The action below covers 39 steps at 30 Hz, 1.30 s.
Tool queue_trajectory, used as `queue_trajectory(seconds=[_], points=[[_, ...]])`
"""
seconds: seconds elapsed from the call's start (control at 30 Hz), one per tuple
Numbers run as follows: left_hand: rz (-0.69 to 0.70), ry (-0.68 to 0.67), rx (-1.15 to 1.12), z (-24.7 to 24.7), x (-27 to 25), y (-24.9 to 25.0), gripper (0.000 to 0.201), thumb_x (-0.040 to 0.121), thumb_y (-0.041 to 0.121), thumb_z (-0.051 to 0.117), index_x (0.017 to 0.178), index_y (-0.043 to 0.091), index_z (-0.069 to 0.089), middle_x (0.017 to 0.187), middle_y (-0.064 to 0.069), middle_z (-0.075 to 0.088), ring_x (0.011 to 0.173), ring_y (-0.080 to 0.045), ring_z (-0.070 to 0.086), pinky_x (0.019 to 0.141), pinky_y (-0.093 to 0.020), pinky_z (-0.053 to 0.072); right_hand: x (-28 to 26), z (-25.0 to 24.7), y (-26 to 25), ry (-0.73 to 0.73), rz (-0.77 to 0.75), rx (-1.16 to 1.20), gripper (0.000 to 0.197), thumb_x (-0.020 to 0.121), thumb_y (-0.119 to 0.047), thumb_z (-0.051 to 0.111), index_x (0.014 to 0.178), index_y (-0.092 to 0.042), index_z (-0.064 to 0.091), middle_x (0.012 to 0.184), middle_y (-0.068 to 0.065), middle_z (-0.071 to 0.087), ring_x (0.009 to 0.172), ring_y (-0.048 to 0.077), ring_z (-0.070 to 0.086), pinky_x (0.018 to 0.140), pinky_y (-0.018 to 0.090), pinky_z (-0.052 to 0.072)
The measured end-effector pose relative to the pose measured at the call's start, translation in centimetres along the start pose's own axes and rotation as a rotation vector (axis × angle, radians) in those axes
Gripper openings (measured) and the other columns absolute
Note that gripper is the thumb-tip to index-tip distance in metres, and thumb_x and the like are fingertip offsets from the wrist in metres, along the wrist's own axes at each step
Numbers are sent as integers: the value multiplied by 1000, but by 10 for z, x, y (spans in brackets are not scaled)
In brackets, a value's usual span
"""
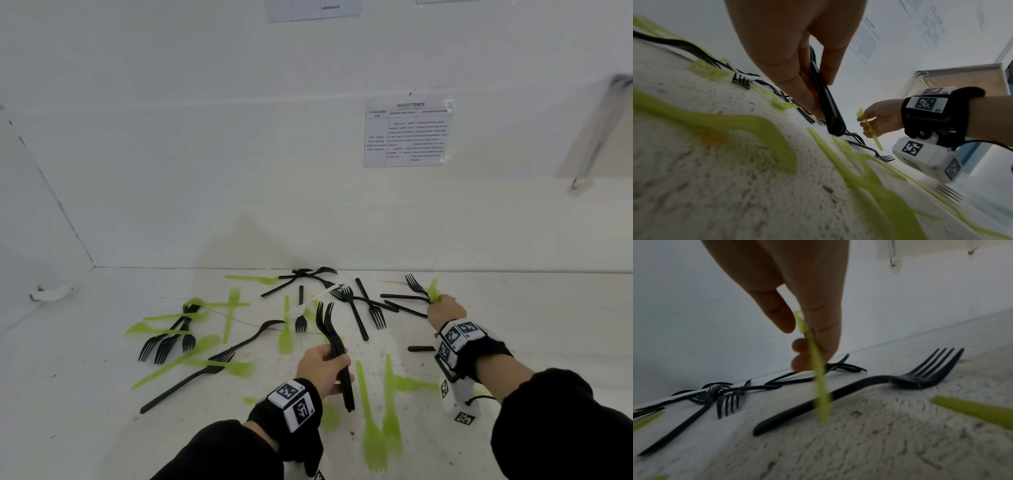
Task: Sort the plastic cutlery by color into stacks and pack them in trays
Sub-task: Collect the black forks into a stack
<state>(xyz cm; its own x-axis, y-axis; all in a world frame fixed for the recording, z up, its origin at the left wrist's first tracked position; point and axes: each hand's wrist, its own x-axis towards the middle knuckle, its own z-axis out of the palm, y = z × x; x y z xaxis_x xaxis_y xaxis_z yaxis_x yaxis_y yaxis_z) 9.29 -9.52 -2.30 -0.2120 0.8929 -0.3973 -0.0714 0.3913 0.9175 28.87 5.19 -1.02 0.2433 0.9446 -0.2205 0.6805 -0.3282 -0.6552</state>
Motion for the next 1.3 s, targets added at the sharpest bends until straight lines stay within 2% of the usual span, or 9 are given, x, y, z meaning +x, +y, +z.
queue_trajectory(seconds=[0.13,0.27,0.37,0.53,0.8,0.97,1.07,1.13,1.3], points=[[-1,0,0,1,7,-1,7,90,6,57,91,12,61,82,-8,63,66,-21,65,62,-27,56,1,2,3,-197,-15,-6,34,95,-3,39,124,12,48,101,19,56,70,25,57,68,34,53],[-7,3,5,1,13,-1,6,90,7,57,93,11,61,83,-8,63,66,-20,65,59,-26,55,1,16,1,-205,-96,-406,32,90,-25,53,109,-2,64,108,10,66,101,26,62,84,26,48],[-6,4,10,1,16,0,6,90,7,57,92,12,60,82,-7,63,66,-19,65,58,-25,55,11,18,0,-120,-209,-456,32,96,-30,42,102,-5,61,112,14,62,110,29,57,87,29,45],[-11,8,12,-1,20,-1,8,90,7,56,97,10,60,84,-7,63,66,-18,65,58,-23,55,33,19,4,-192,-290,-549,53,94,-8,38,145,-15,28,147,12,29,131,29,41,107,33,35],[-21,12,-7,1,26,1,6,90,7,58,92,12,60,82,-7,62,65,-18,65,56,-24,54,25,16,-9,-49,-447,-614,22,93,-23,51,108,-13,63,120,11,52,105,26,57,88,30,45],[-17,-10,-9,8,23,-1,6,90,6,57,91,12,60,81,-7,62,65,-19,64,60,-27,55,6,7,-12,-146,-339,-642,33,93,-14,45,123,-6,56,127,9,57,120,23,51,97,26,43],[-9,-37,8,12,20,-2,7,90,7,57,97,9,61,81,-7,62,66,-20,64,66,-30,57,-1,6,-2,-185,-238,-644,28,93,-16,44,110,1,59,107,13,64,102,26,60,78,29,50],[-4,-50,13,15,18,-2,9,90,7,57,98,8,60,81,-7,61,66,-20,63,65,-29,57,-6,2,5,-117,-171,-529,26,92,-23,47,103,-1,56,98,12,62,95,26,59,69,29,48],[-3,-69,18,18,11,-3,13,91,6,57,104,6,60,81,-7,61,64,-19,62,56,-24,54,-2,-6,26,112,109,79,50,84,-3,55,125,2,28,118,26,51,111,39,56,85,40,49]])
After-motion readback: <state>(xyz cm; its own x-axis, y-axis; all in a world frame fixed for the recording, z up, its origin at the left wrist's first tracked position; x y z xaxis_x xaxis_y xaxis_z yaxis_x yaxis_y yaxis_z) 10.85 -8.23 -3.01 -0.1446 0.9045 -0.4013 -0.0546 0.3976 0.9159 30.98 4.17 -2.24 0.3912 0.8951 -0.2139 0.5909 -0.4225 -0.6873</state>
